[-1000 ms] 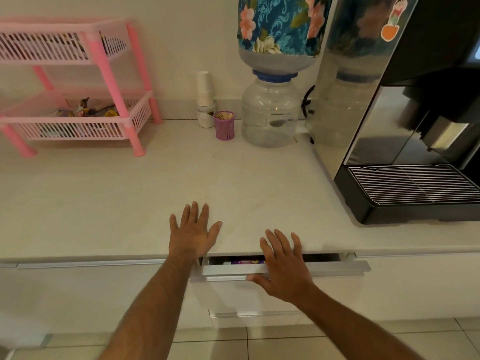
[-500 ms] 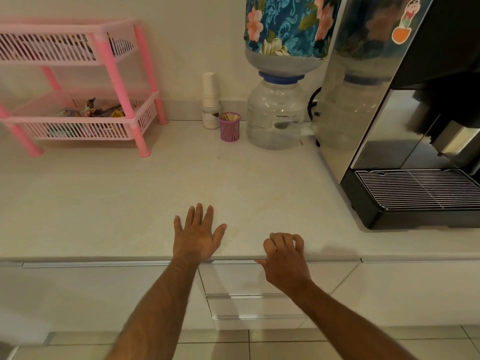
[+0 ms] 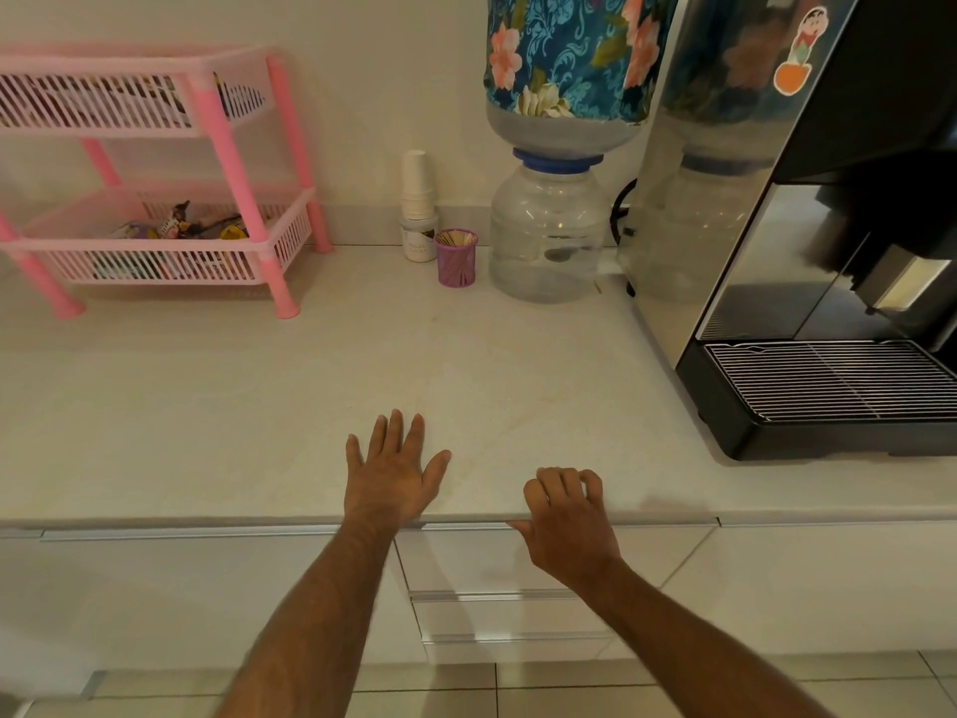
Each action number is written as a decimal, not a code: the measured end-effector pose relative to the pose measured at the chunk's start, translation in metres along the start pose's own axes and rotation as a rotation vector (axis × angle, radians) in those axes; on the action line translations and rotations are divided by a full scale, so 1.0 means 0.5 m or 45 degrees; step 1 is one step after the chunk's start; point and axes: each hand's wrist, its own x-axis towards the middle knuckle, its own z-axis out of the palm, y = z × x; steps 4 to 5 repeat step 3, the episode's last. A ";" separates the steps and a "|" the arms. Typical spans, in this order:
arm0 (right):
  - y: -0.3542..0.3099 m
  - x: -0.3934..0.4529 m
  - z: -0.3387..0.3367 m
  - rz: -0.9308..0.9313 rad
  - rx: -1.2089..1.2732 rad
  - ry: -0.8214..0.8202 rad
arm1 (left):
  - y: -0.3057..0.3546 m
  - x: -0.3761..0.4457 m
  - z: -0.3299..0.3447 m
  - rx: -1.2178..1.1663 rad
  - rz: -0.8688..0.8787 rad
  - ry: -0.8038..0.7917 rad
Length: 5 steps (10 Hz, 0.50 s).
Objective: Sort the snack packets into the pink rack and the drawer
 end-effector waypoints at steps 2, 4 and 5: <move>0.005 0.000 -0.009 -0.063 0.026 0.135 | 0.002 -0.008 -0.017 -0.013 0.001 -0.037; 0.007 0.002 -0.013 -0.066 0.100 0.186 | 0.004 -0.018 -0.017 -0.028 0.008 -0.024; 0.007 0.002 -0.013 -0.066 0.100 0.186 | 0.004 -0.018 -0.017 -0.028 0.008 -0.024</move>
